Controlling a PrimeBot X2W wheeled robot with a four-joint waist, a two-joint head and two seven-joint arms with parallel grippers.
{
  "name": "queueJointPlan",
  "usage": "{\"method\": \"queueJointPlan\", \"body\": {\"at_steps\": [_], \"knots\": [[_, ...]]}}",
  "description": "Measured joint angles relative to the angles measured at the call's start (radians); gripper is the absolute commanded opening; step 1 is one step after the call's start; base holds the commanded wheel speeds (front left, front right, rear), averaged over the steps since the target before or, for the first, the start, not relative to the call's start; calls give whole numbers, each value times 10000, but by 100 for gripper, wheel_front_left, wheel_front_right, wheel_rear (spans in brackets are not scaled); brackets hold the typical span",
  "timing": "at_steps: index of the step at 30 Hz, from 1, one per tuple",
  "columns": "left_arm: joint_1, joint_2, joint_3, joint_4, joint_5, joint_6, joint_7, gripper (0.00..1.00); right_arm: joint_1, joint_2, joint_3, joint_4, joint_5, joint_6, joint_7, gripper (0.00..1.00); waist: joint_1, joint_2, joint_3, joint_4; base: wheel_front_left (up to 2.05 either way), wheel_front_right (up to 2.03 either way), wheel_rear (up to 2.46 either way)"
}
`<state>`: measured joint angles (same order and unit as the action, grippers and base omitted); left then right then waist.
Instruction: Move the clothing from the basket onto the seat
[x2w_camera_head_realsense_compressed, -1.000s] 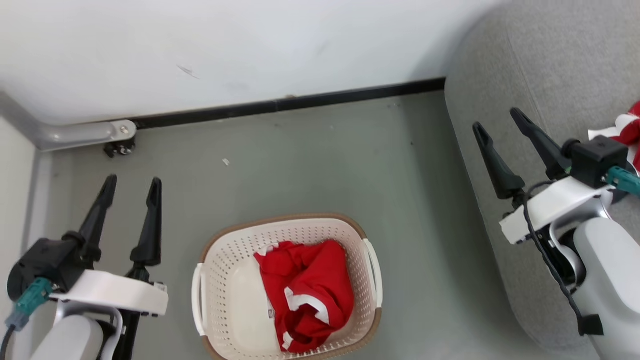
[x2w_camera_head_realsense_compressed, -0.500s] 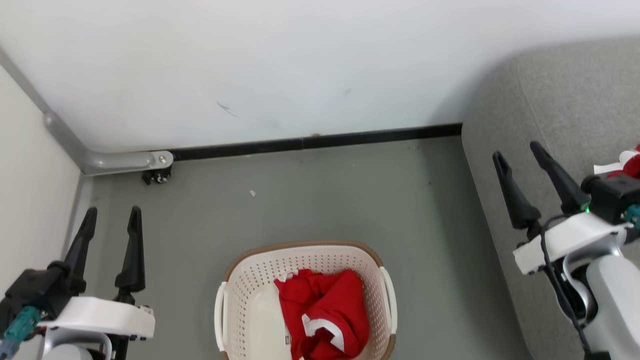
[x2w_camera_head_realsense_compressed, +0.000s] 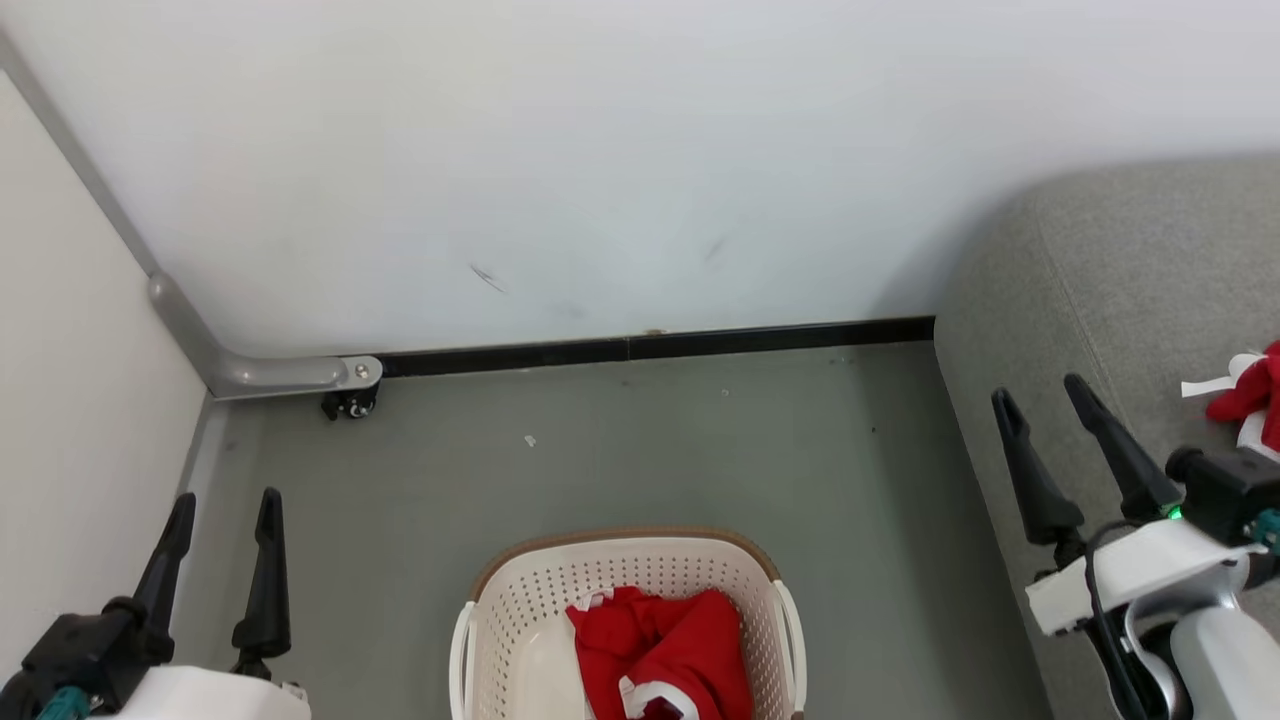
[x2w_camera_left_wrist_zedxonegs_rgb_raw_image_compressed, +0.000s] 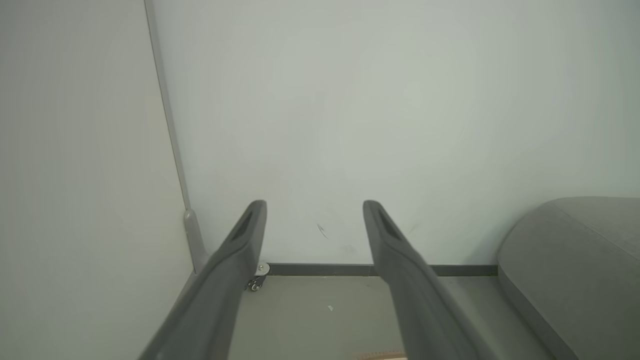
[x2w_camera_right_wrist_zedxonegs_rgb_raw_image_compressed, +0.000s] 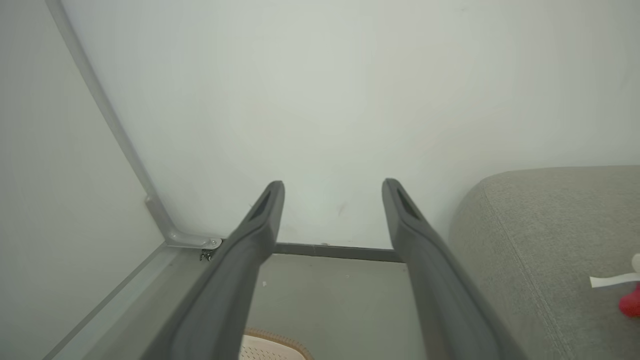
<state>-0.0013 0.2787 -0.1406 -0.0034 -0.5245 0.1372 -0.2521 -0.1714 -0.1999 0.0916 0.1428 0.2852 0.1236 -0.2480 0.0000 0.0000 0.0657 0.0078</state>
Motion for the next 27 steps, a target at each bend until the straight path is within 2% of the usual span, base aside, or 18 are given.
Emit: {"method": "queueJointPlan", "body": {"at_steps": [10,27], "knots": [[659,-217,167,215,228,-357,0,100,819,151,-240,-336,-199,0,0,100,0,0,-493,16,0,0,0],[1148,-468,464,407,604,-840,0,100,1356,165,-336,-671,-297,0,0,100,0,0,-815,3,0,0,0]]}}
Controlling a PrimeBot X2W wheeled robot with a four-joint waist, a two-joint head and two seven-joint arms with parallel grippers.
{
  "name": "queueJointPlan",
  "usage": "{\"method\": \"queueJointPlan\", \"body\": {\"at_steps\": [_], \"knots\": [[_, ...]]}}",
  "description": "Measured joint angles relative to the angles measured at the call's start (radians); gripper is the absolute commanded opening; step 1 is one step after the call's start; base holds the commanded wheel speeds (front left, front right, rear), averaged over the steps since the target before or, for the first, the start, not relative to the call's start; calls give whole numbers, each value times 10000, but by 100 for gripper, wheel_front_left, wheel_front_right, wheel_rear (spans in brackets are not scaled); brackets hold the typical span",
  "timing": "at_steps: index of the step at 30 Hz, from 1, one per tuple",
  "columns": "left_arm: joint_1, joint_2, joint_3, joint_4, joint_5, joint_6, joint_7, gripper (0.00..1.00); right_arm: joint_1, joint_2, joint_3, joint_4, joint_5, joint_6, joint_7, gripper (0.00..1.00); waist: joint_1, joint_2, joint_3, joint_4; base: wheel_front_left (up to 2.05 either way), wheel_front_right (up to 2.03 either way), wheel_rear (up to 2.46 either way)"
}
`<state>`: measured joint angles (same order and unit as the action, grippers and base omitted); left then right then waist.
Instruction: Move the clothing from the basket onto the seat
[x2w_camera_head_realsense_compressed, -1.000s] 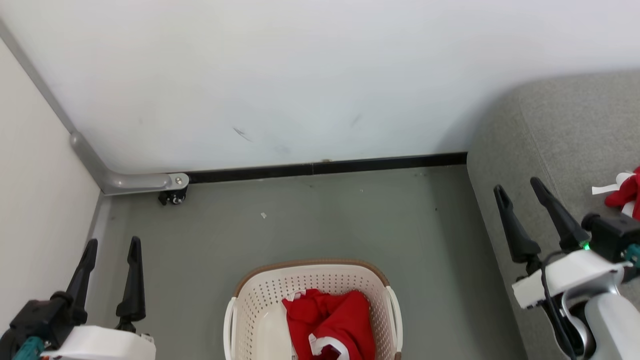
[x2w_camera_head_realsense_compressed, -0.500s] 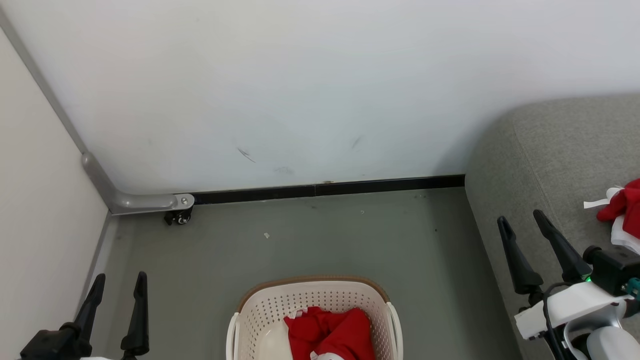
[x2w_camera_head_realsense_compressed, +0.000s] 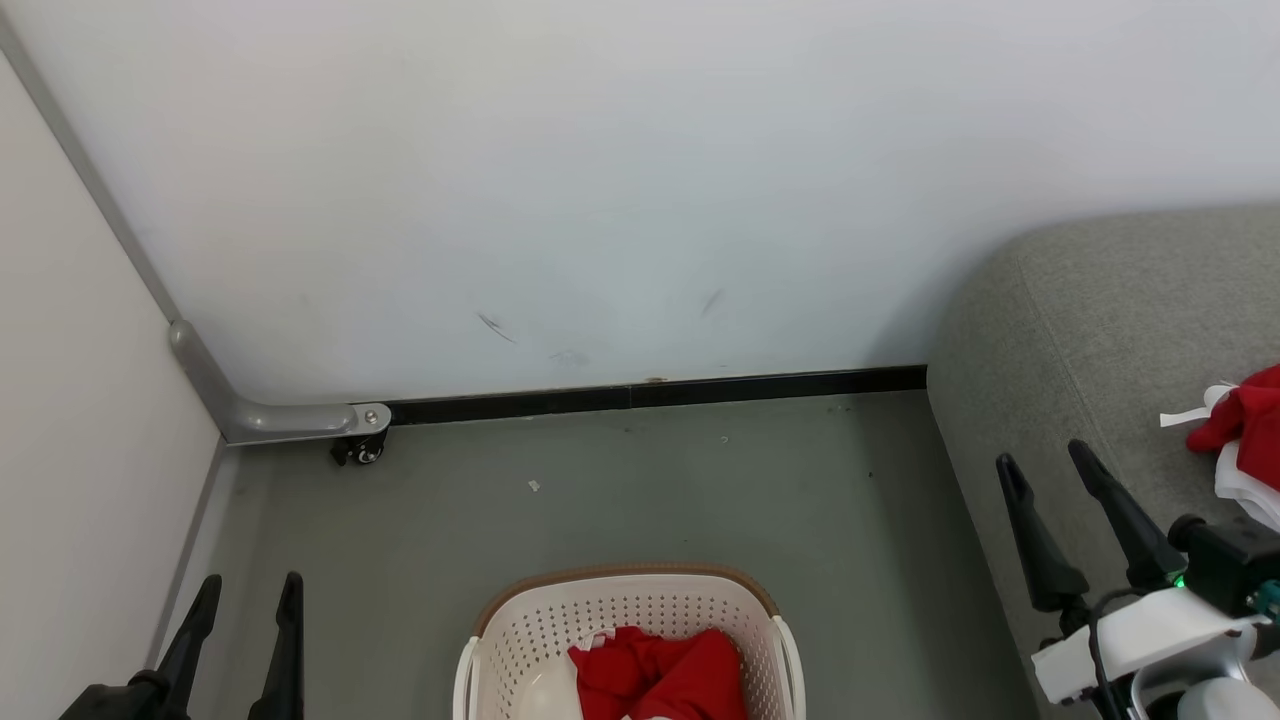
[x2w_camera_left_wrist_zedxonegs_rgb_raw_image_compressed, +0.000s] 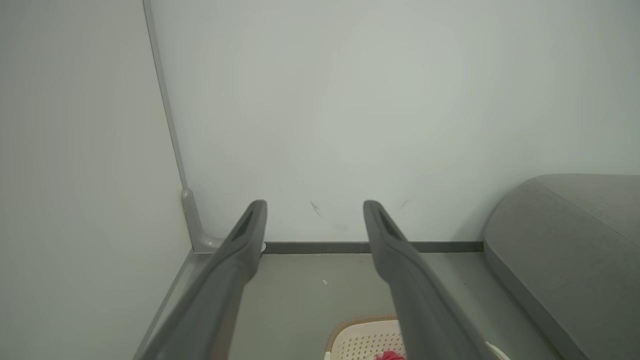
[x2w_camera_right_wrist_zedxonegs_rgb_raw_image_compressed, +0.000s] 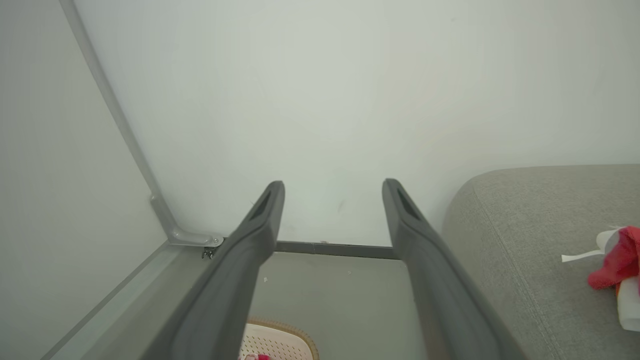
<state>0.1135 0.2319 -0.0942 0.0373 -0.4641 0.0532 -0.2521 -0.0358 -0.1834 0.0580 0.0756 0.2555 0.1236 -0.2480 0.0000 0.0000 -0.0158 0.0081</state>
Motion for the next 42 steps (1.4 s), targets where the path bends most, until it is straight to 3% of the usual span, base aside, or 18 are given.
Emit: {"method": "queueJointPlan", "body": {"at_steps": [19,42], "knots": [[17,-251,209,127,194,-489,0,100,324,81,-40,-230,-2,0,0,100,0,0,149,-47,0,0,0],[-743,-395,-1126,880,343,-1365,48,100,-17,88,-305,-698,38,0,0,100,0,0,851,-284,0,0,0]]}}
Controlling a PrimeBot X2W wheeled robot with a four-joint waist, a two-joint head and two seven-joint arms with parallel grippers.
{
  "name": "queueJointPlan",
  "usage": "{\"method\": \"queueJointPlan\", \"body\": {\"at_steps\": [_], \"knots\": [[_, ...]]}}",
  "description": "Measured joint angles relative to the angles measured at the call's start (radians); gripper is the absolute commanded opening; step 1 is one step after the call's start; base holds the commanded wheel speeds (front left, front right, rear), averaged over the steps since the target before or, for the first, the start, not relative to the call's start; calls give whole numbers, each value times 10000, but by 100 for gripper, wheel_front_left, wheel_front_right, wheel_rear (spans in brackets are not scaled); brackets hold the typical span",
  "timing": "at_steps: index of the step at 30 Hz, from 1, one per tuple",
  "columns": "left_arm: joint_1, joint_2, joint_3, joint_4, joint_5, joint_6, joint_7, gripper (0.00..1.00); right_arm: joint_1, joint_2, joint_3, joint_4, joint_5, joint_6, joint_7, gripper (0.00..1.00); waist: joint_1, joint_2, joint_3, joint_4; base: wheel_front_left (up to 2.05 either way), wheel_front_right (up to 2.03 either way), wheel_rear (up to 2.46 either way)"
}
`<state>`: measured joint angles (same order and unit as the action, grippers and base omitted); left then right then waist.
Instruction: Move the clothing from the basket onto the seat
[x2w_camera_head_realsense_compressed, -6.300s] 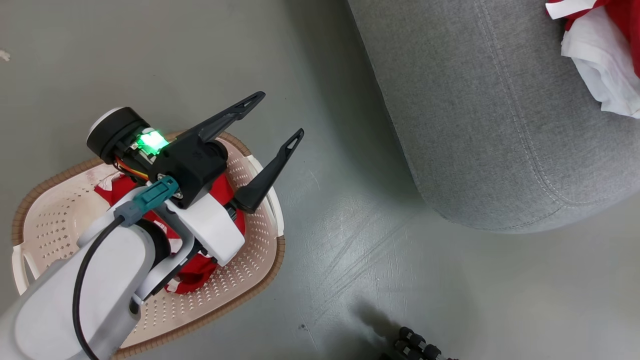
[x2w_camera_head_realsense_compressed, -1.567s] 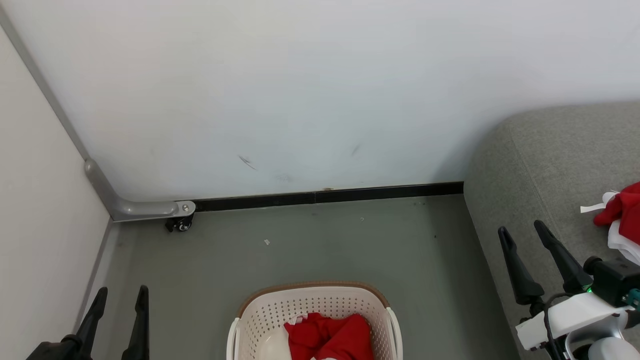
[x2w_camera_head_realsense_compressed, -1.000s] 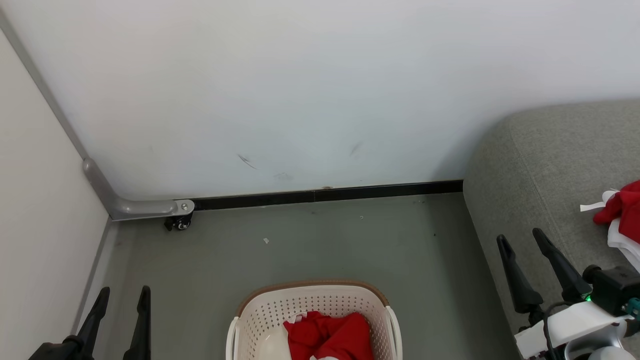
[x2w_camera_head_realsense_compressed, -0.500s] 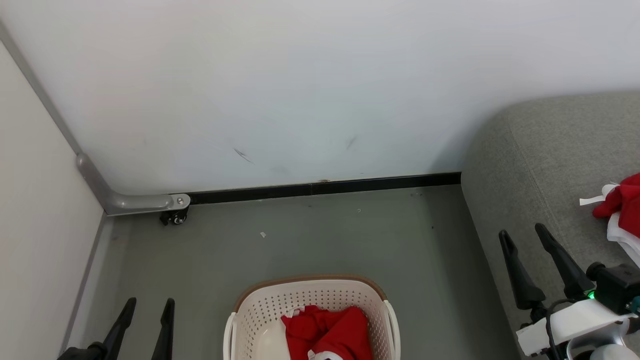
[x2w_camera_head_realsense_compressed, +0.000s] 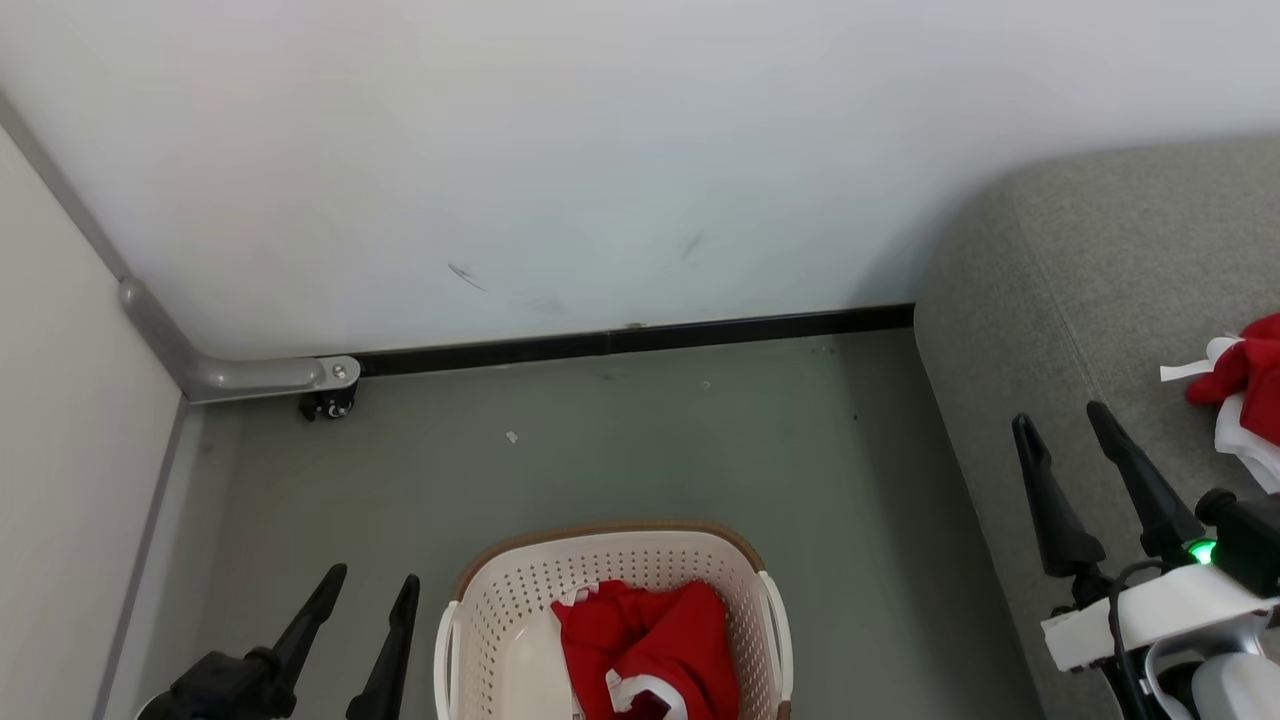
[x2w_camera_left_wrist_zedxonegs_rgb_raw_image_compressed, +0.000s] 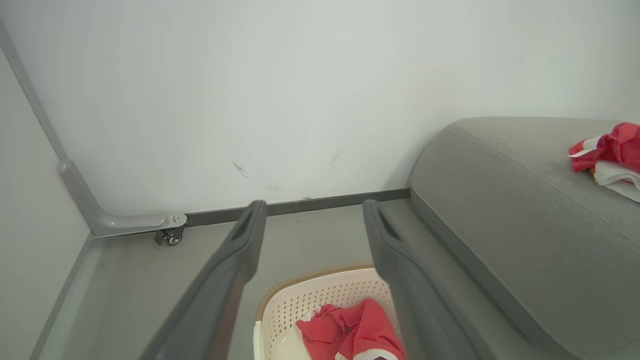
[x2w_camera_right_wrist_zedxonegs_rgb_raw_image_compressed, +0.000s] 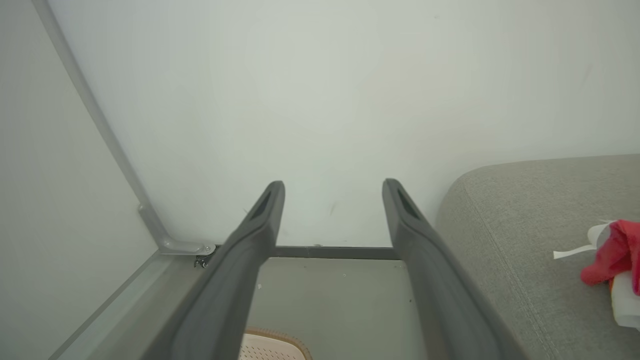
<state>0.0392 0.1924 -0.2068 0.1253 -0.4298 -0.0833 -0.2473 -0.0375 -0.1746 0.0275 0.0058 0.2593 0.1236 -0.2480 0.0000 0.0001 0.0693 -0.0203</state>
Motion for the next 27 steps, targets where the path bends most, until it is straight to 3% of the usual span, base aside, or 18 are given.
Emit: {"method": "queueJointPlan", "body": {"at_steps": [27], "knots": [[-2925,-284,-2086,1839,75,-428,1344,100,-1798,-138,-115,-581,385,0,-17,100,0,0,2333,-466,0,0,0]]}}
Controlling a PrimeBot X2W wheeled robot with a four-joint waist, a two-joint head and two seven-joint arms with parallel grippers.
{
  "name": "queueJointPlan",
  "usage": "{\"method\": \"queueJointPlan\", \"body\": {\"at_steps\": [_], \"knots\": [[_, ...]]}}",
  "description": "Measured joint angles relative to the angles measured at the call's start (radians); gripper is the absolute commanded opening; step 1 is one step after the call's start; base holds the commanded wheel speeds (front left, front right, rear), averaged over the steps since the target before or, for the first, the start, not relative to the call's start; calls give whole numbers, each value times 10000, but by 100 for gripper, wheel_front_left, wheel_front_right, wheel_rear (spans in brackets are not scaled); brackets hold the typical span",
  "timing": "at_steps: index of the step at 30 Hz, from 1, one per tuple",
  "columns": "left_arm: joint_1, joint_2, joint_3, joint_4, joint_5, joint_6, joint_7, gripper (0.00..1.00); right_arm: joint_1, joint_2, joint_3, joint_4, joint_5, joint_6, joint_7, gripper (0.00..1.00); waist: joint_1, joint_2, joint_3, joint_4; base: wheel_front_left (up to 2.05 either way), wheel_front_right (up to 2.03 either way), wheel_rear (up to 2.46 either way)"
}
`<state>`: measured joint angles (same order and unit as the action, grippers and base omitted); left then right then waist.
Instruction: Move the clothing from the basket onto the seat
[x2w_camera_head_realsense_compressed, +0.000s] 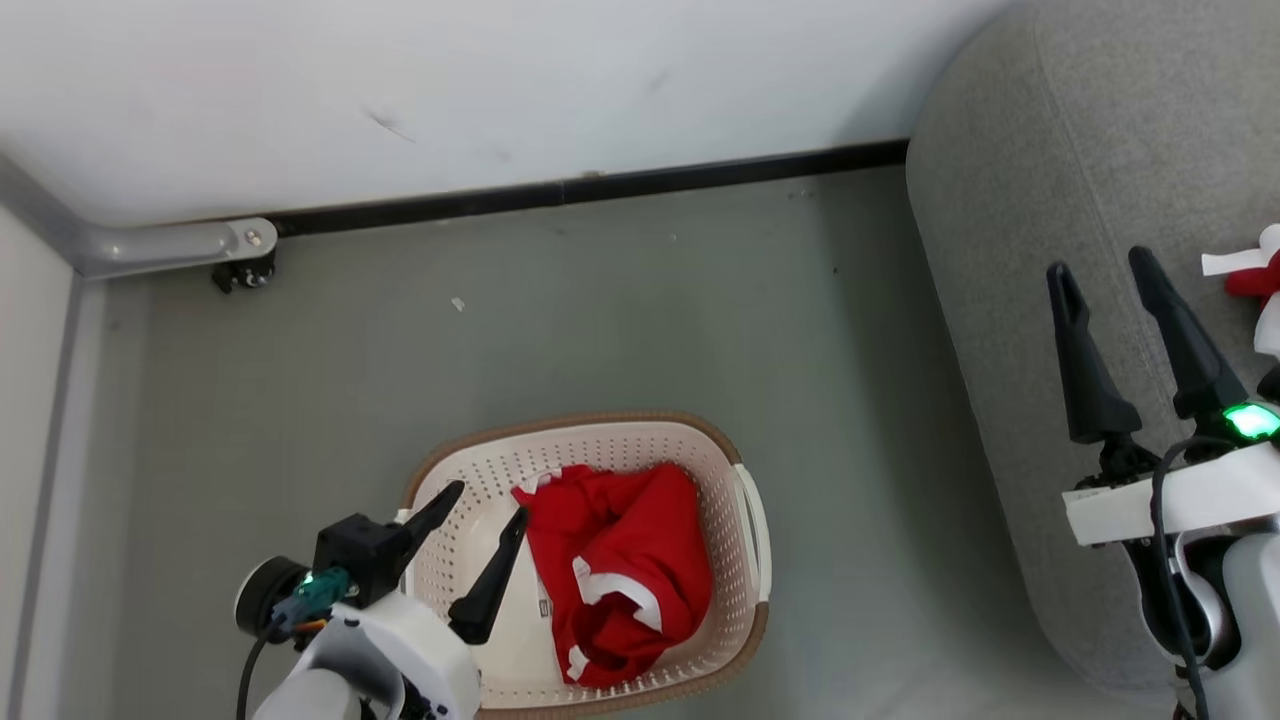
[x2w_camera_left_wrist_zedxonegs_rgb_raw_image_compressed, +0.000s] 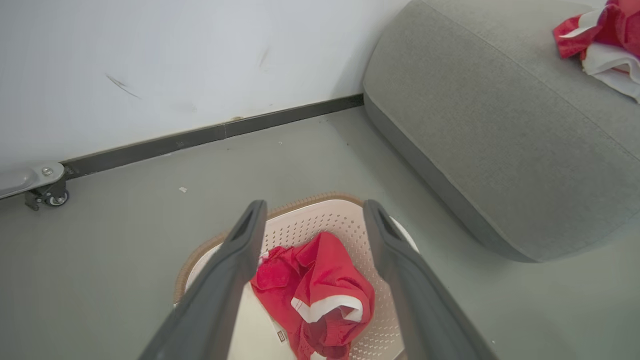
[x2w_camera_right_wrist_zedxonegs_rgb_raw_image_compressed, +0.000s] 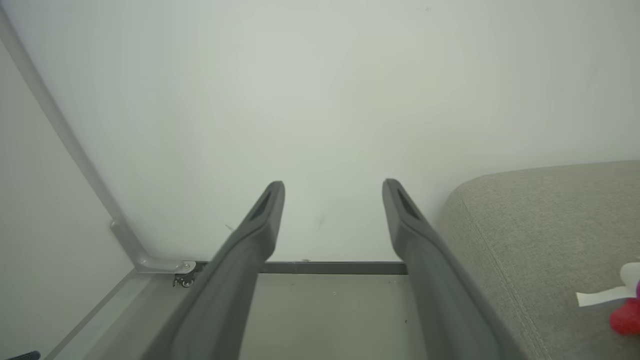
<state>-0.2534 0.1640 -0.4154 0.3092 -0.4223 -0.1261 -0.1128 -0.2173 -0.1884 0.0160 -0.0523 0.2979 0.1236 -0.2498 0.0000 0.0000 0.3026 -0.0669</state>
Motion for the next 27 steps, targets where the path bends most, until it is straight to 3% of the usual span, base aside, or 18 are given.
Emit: {"method": "queueJointPlan", "body": {"at_steps": [27], "knots": [[-2697,219,-1599,1526,-460,-2,763,100,-2236,-4,234,-700,12,0,-27,100,0,0,2965,-741,0,0,0]]}}
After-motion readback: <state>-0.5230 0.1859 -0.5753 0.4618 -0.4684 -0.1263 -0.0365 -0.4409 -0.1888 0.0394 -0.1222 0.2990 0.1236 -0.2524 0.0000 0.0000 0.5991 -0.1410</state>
